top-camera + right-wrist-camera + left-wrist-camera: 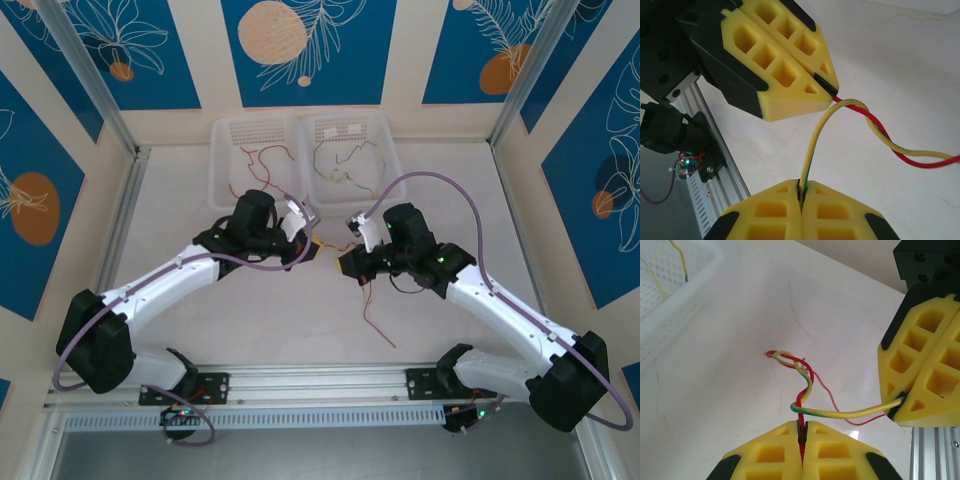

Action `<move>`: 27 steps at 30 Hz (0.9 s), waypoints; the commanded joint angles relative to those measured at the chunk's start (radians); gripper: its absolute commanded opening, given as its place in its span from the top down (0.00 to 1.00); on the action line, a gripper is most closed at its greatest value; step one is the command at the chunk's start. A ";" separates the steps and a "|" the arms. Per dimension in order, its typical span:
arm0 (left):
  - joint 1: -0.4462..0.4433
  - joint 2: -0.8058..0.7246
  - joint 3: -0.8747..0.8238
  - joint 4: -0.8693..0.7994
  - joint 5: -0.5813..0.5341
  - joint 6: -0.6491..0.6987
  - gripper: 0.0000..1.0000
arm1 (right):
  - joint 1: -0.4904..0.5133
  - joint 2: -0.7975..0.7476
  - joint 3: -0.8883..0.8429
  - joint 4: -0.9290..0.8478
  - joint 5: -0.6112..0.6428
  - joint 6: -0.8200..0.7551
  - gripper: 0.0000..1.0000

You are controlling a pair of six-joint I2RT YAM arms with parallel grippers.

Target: Untangle the cables

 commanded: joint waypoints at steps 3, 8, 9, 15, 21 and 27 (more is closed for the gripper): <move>-0.006 -0.040 -0.033 0.040 -0.146 -0.012 1.00 | -0.067 -0.042 -0.026 0.028 0.103 0.066 1.00; 0.022 -0.111 -0.113 0.115 -0.413 -0.083 1.00 | -0.239 -0.121 -0.082 0.063 0.126 0.208 1.00; 0.037 -0.121 -0.123 0.114 -0.453 -0.100 1.00 | -0.286 -0.143 -0.097 0.071 0.113 0.238 1.00; 0.149 -0.175 -0.163 0.087 -0.544 -0.199 1.00 | -0.491 -0.225 -0.150 0.058 0.042 0.325 1.00; 0.236 -0.272 -0.194 0.084 -0.558 -0.259 1.00 | -0.589 -0.240 -0.154 0.006 0.022 0.346 1.00; 0.292 -0.421 -0.229 0.046 -0.644 -0.260 1.00 | -0.642 -0.249 -0.161 0.020 -0.030 0.355 1.00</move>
